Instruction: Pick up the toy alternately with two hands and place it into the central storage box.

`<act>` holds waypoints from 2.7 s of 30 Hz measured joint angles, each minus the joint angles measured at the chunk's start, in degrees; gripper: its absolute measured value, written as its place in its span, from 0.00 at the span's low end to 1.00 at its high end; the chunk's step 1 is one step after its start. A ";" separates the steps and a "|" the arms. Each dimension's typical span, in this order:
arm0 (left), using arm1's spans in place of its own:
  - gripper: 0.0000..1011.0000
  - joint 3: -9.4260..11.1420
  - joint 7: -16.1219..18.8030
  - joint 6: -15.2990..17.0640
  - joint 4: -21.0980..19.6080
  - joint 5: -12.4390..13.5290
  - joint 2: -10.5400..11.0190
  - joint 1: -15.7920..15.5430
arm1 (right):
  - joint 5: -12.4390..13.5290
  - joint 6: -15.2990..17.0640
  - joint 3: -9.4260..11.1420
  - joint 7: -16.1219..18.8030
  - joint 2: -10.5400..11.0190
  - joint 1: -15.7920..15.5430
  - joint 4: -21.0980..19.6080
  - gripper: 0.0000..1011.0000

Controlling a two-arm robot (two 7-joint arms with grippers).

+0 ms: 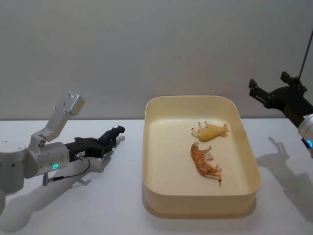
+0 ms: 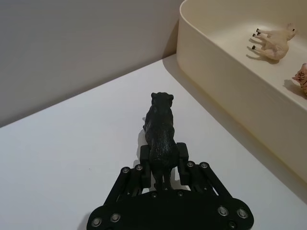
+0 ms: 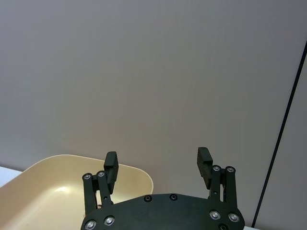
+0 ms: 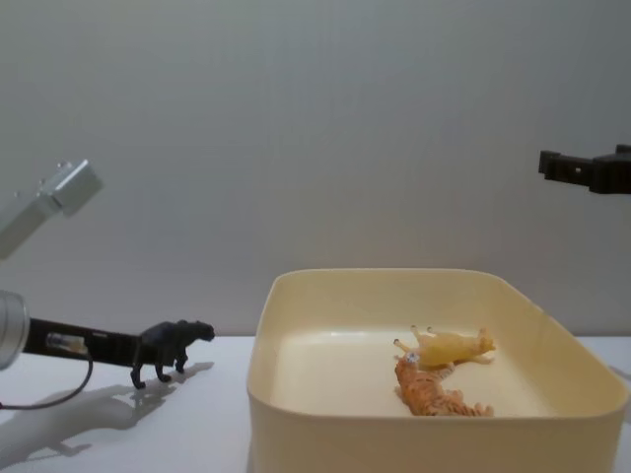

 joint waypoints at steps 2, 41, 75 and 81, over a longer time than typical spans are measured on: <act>0.28 -0.31 0.52 0.00 -1.25 -0.33 0.42 0.57 | 0.00 0.00 0.00 0.00 0.00 0.00 0.00 0.99; 0.28 -0.18 -15.65 -1.72 -13.30 4.13 1.18 -2.84 | 0.00 0.00 0.00 0.00 0.00 0.00 0.00 0.99; 0.57 7.33 -27.49 -2.05 -0.42 17.95 -5.04 -11.77 | 0.00 0.00 0.00 0.00 0.00 0.00 0.00 0.99; 0.76 7.82 -28.02 -1.81 0.14 19.05 -5.07 -11.84 | 0.00 0.00 0.00 0.00 0.00 0.00 0.00 0.99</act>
